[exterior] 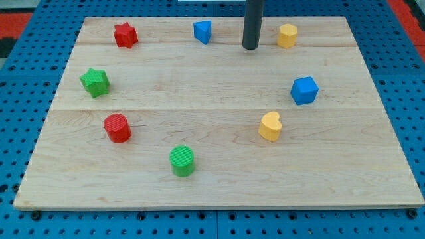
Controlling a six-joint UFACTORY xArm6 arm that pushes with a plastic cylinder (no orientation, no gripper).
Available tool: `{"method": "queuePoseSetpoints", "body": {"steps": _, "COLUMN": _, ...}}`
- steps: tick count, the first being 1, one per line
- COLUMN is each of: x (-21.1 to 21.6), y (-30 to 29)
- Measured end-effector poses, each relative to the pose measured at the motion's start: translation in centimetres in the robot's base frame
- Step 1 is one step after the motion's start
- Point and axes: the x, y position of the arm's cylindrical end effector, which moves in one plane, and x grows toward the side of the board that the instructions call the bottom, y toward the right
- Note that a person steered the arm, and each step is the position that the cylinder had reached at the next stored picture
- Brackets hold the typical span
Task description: Push the yellow heart towards bottom right
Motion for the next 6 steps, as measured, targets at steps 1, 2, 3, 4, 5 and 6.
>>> {"method": "queuePoseSetpoints", "body": {"steps": 1, "x": 0.0, "y": -1.7}}
{"method": "queuePoseSetpoints", "body": {"steps": 2, "x": 0.0, "y": -3.8}}
{"method": "queuePoseSetpoints", "body": {"steps": 3, "x": 2.3, "y": -3.6}}
{"method": "queuePoseSetpoints", "body": {"steps": 4, "x": 10.2, "y": -3.2}}
{"method": "queuePoseSetpoints", "body": {"steps": 5, "x": 13.6, "y": -1.4}}
{"method": "queuePoseSetpoints", "body": {"steps": 6, "x": 16.9, "y": -1.4}}
